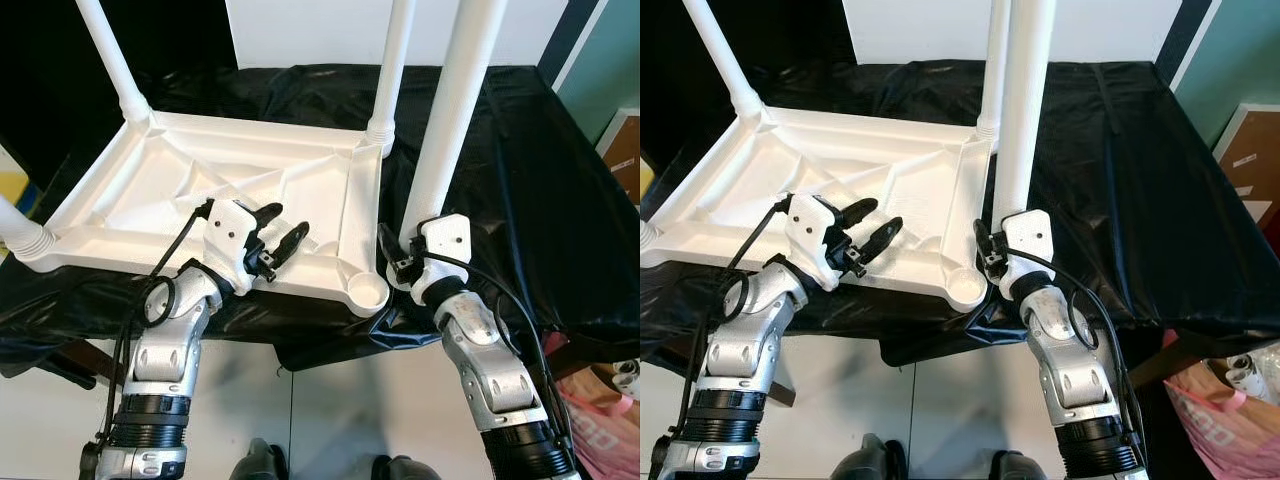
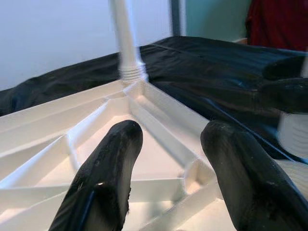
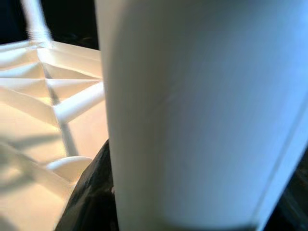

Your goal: Building children table

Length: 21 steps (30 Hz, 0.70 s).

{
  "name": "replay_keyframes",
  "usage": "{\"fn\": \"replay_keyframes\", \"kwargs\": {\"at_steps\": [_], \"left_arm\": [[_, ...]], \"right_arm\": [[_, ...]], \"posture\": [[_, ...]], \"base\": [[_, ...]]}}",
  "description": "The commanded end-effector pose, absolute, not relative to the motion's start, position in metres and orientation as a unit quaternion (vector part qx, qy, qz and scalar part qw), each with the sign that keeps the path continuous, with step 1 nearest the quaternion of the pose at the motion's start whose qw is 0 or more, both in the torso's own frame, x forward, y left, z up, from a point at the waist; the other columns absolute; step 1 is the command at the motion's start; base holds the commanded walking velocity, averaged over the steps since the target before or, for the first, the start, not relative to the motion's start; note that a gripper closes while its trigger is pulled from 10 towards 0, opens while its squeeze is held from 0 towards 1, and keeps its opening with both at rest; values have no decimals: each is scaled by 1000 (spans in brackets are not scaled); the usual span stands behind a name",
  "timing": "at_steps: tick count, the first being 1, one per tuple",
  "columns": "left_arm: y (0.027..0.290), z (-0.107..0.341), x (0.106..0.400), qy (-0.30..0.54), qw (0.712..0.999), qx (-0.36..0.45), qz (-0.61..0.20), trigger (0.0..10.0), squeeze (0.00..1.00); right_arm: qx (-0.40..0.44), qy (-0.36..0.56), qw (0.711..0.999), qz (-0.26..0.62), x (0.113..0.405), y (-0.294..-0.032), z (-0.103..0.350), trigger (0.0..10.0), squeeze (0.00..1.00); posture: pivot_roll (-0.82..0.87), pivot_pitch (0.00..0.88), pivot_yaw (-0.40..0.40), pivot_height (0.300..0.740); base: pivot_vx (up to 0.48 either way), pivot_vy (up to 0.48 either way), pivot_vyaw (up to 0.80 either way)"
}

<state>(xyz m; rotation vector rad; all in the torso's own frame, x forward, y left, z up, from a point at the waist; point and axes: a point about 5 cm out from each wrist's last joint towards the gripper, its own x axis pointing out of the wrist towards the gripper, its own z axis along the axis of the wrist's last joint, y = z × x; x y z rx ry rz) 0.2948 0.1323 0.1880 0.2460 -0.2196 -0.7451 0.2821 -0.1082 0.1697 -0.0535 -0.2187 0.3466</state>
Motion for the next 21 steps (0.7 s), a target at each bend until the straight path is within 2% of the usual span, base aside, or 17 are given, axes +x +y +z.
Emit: {"fn": "replay_keyframes", "kwargs": {"at_steps": [1,8,11,15,18,21], "left_arm": [[133,186,294,-105,936,122,-312,10000,0],[130,184,292,-98,935,116,-322,10000,0],[119,178,277,-73,907,113,-399,10000,0],[117,176,272,-65,897,112,-422,10000,0],[113,172,260,-46,876,97,-470,10000,0],[112,170,255,-34,867,89,-489,10000,0]], "right_arm": [[-17,-126,970,207,274,-99,174,10000,0],[-5,-130,964,231,268,-93,175,10000,0],[10,-127,956,264,260,-87,173,10000,0],[11,-124,955,269,258,-86,171,10000,0],[11,-118,955,273,257,-89,167,10000,0],[11,-116,955,272,257,-91,165,10000,0]], "posture": [[30,130,-22,740],[26,132,-23,740],[25,140,-28,740],[25,140,-28,740],[21,140,-33,740],[19,140,-34,740]], "base": [[0,0,0],[0,0,0],[0,0,0],[0,0,0],[0,0,0],[0,0,0]]}}
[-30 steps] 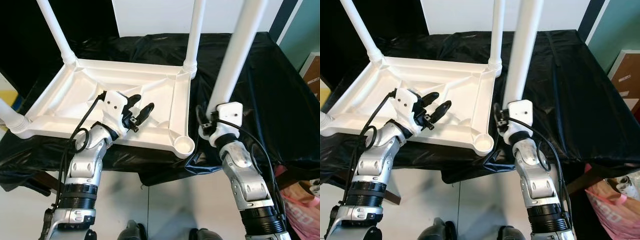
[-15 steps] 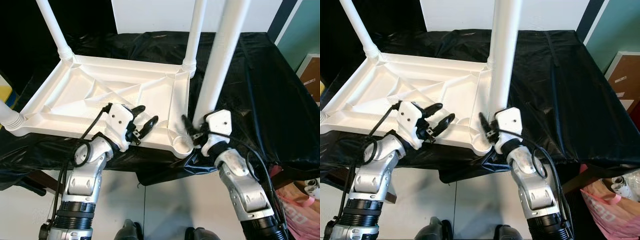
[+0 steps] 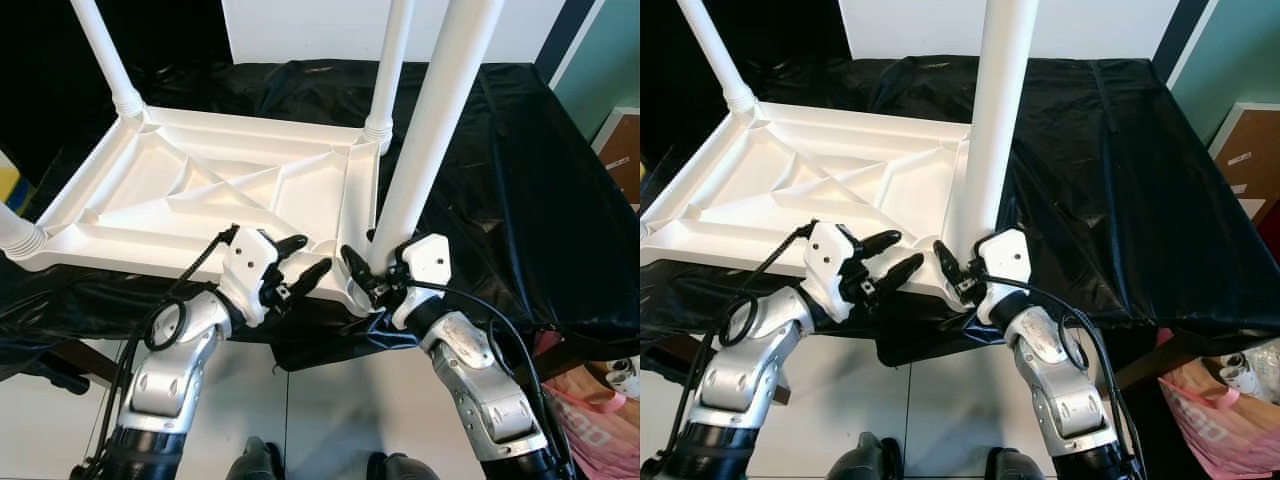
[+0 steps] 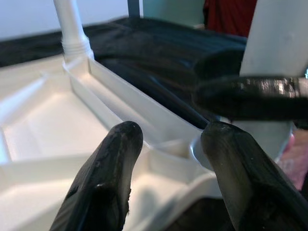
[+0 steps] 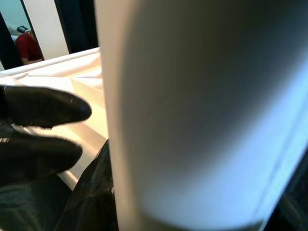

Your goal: Building children table

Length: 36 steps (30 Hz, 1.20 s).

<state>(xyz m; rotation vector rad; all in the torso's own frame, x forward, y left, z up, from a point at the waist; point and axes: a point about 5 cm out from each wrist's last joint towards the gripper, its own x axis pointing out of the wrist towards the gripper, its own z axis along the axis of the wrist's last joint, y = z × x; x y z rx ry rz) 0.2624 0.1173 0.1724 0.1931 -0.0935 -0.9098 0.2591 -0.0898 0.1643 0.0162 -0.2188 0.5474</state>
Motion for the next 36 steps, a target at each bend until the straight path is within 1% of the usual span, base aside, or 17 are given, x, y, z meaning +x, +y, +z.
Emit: {"fn": "replay_keyframes", "kwargs": {"at_steps": [1,8,12,20,21,22,23,26,31,36], "left_arm": [[111,168,251,-27,858,89,-504,10000,0],[111,163,246,-7,850,98,-517,10000,0],[111,161,239,18,841,88,-534,10000,0],[110,158,234,34,839,91,-536,10000,0],[110,158,234,36,840,94,-534,10000,0],[110,158,234,36,840,94,-534,10000,0],[111,158,235,38,841,98,-530,10000,0],[111,158,235,41,842,99,-528,10000,0],[113,160,236,43,846,102,-521,10000,0],[115,161,237,46,848,103,-519,10000,0]], "right_arm": [[11,-112,956,272,257,-92,163,10000,0],[10,-98,957,273,254,-95,153,10000,0],[10,-68,961,269,249,-103,137,10000,0],[14,-37,965,259,246,-113,118,10000,0],[-3,-43,964,263,247,-113,117,10000,0],[-3,-43,964,263,247,-113,117,10000,0],[-31,-55,960,272,247,-111,117,10000,0],[-65,-74,953,285,247,-107,119,10000,0],[-105,-100,946,290,247,-104,124,10000,0],[-127,-118,942,287,246,-103,127,10000,0]], "posture": [[17,136,-35,740],[20,133,-37,740],[19,128,-34,740],[22,124,-33,740],[22,125,-30,740],[22,125,-30,740],[21,127,-29,740],[25,130,-26,740],[31,134,-23,740],[33,135,-20,740]], "base": [[0,0,0],[0,0,0],[0,0,0],[0,0,0],[0,0,0],[0,0,0],[0,0,0],[0,0,0],[0,0,0],[0,0,0]]}}
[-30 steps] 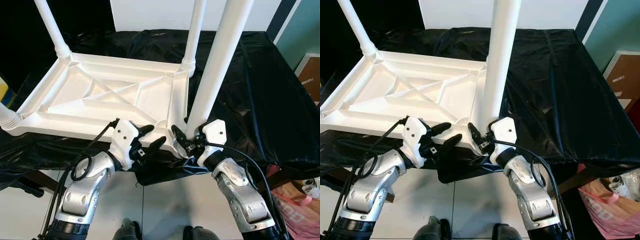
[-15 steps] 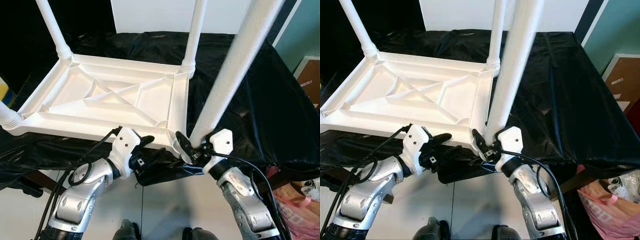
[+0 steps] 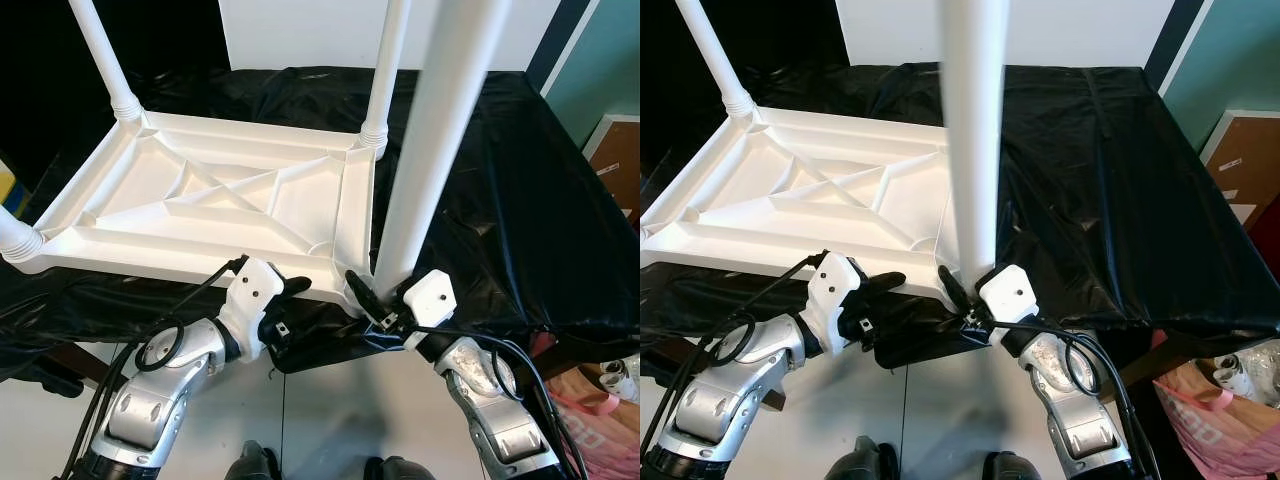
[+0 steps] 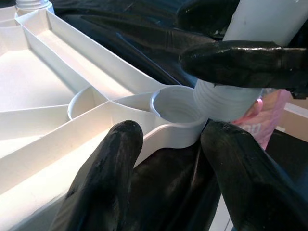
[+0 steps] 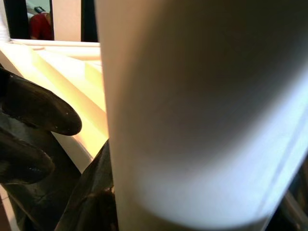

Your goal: Building children table

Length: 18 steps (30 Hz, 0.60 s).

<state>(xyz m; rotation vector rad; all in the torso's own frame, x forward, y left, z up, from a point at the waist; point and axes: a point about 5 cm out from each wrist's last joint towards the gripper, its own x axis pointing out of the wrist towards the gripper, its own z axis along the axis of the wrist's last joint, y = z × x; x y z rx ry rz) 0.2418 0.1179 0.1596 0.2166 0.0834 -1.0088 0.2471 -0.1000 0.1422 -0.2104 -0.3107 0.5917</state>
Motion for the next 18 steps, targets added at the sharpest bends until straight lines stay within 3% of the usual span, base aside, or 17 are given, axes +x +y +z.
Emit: {"fn": "replay_keyframes", "kwargs": {"at_steps": [1,6,12,18], "left_arm": [[115,161,237,46,848,103,-519,10000,0],[117,162,239,45,849,107,-516,10000,0],[119,163,246,42,854,113,-505,10000,0],[119,162,248,41,856,115,-502,10000,0]], "right_arm": [[-127,-118,942,287,246,-103,127,10000,0],[-104,-129,948,273,245,-101,130,10000,0],[-4,-107,977,186,253,-121,131,10000,0],[19,-95,984,153,254,-132,127,10000,0]], "posture": [[33,135,-20,740],[30,138,-8,740],[20,138,1,740],[13,137,2,740]], "base": [[0,0,0],[0,0,0],[0,0,0],[0,0,0]]}}
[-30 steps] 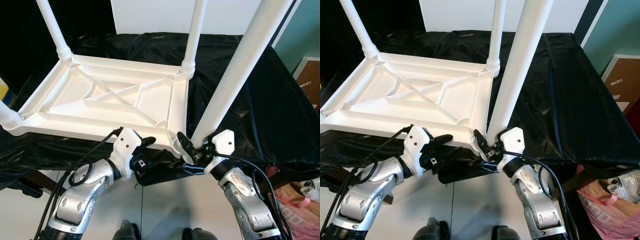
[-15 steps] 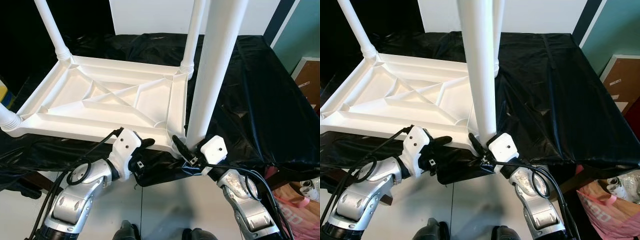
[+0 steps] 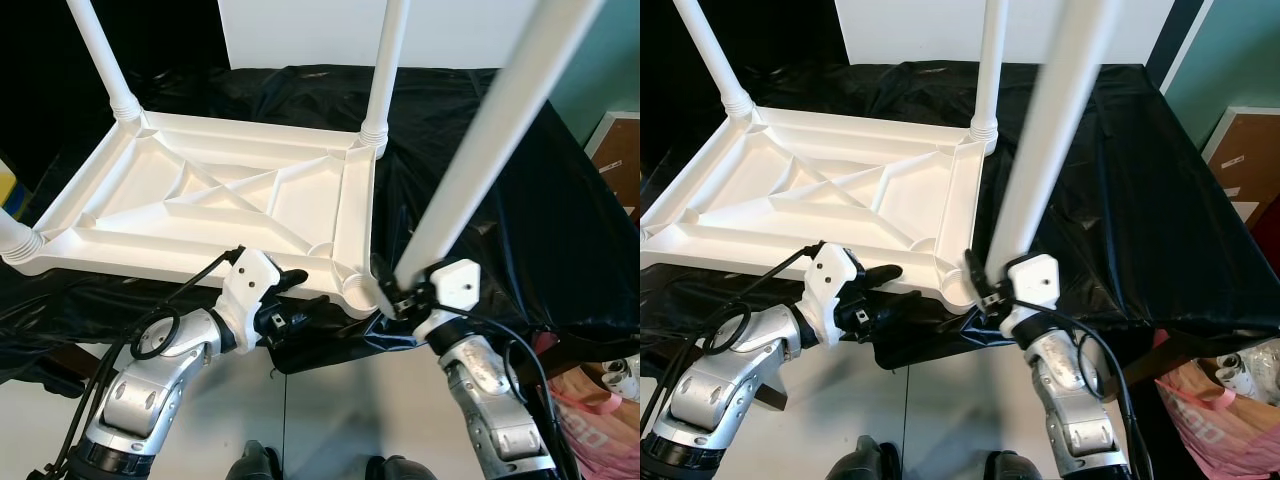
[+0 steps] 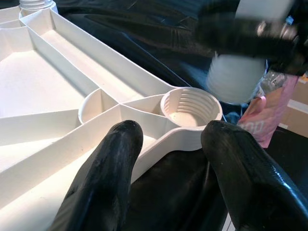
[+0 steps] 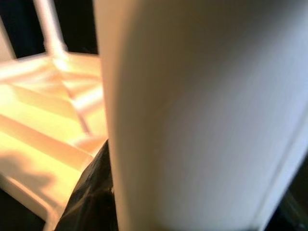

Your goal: Building children table

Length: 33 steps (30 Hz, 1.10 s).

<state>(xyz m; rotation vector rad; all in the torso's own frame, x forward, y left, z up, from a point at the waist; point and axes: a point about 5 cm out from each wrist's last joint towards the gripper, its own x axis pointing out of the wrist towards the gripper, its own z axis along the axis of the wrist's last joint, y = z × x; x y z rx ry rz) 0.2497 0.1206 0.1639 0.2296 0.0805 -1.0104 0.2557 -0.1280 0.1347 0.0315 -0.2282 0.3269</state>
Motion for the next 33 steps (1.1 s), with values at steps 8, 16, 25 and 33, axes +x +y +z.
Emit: {"fn": "replay_keyframes", "kwargs": {"at_steps": [8,16,25,33], "left_arm": [[120,162,250,42,857,115,-501,10000,0],[122,163,251,41,859,117,-497,10000,0],[123,164,252,38,863,116,-491,10000,0],[125,163,252,39,867,118,-482,10000,0]], "right_arm": [[-7,-115,980,160,250,-132,131,10000,0],[-2,-151,965,215,249,-114,148,10000,0],[4,-146,947,287,258,-88,147,10000,0],[5,-125,945,302,264,-80,139,10000,0]], "posture": [[12,137,2,740],[17,140,0,740],[24,140,-2,740],[35,140,-12,740]], "base": [[0,0,0],[0,0,0],[0,0,0],[0,0,0]]}}
